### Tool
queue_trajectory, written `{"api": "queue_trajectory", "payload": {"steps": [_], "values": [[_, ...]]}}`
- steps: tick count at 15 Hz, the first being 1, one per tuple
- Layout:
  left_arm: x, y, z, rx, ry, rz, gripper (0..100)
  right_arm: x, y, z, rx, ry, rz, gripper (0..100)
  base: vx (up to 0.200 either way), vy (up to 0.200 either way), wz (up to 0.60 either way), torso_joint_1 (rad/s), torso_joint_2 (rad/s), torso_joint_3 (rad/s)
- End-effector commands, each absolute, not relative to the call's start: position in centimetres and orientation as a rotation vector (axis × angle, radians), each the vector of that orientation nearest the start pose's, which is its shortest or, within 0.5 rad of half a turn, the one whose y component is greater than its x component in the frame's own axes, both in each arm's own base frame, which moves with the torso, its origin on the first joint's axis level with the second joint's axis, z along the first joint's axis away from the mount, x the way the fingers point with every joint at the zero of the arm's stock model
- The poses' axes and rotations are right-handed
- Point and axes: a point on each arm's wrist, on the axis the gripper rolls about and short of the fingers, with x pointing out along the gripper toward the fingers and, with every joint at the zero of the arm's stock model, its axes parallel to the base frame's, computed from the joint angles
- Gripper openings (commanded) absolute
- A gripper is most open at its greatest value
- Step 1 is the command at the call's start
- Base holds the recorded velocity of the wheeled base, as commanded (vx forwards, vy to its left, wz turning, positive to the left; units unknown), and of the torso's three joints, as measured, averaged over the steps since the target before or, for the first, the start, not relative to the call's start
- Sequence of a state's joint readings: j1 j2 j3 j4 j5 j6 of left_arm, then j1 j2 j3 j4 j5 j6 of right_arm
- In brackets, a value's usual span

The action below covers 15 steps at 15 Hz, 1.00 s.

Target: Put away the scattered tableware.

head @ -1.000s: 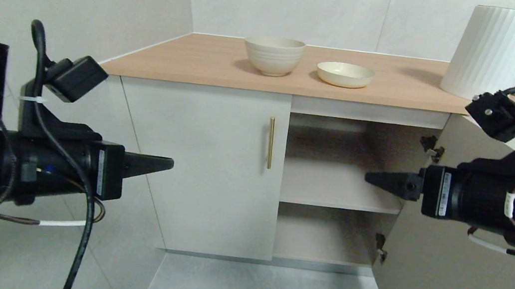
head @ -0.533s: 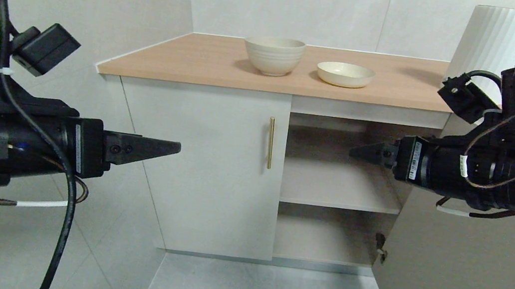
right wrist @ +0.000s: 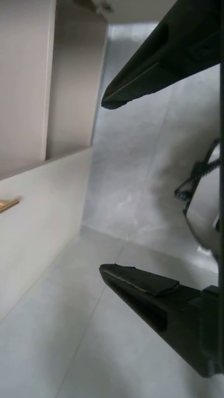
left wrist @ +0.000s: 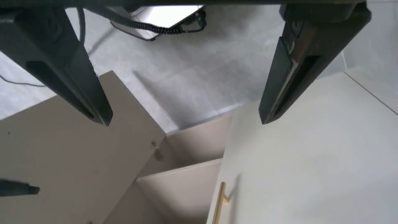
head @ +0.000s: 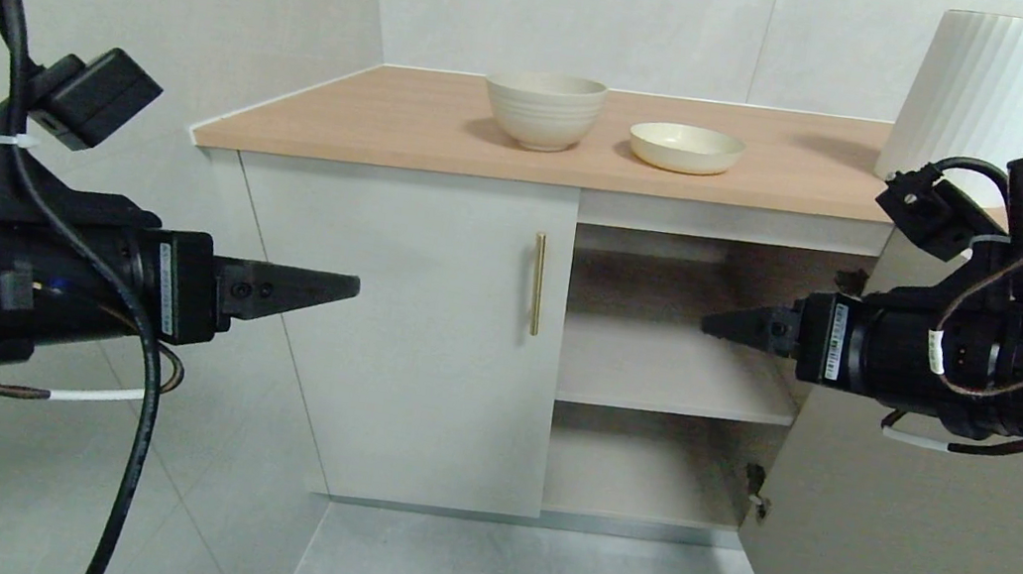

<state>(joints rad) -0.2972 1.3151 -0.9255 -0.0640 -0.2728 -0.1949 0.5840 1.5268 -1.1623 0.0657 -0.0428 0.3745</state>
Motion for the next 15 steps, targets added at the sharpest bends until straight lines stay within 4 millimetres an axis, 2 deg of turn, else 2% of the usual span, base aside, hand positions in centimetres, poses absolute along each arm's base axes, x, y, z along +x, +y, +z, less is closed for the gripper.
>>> {"api": "queue_trajectory", "payload": {"steps": [1, 13, 15], "values": [[20.13, -6.74, 26.03, -0.184, 0.388, -0.528, 100, 22.24, 14.59, 26.31, 0.214, 0.51, 0.445, 100, 0.2, 0.0, 0.0, 0.007, 0.01, 0.012], [20.59, -6.53, 25.83, -0.188, 0.397, -0.511, 100, 21.37, 14.02, 25.97, 0.18, 0.512, 0.453, 100, 0.2, 0.0, 0.0, 0.003, 0.0, 0.002], [20.39, -6.48, 25.95, -0.188, 0.391, -0.512, 100, 21.27, 13.96, 26.09, 0.182, 0.508, 0.456, 100, 0.0, 0.0, 0.0, 0.0, 0.0, 0.0]]}}
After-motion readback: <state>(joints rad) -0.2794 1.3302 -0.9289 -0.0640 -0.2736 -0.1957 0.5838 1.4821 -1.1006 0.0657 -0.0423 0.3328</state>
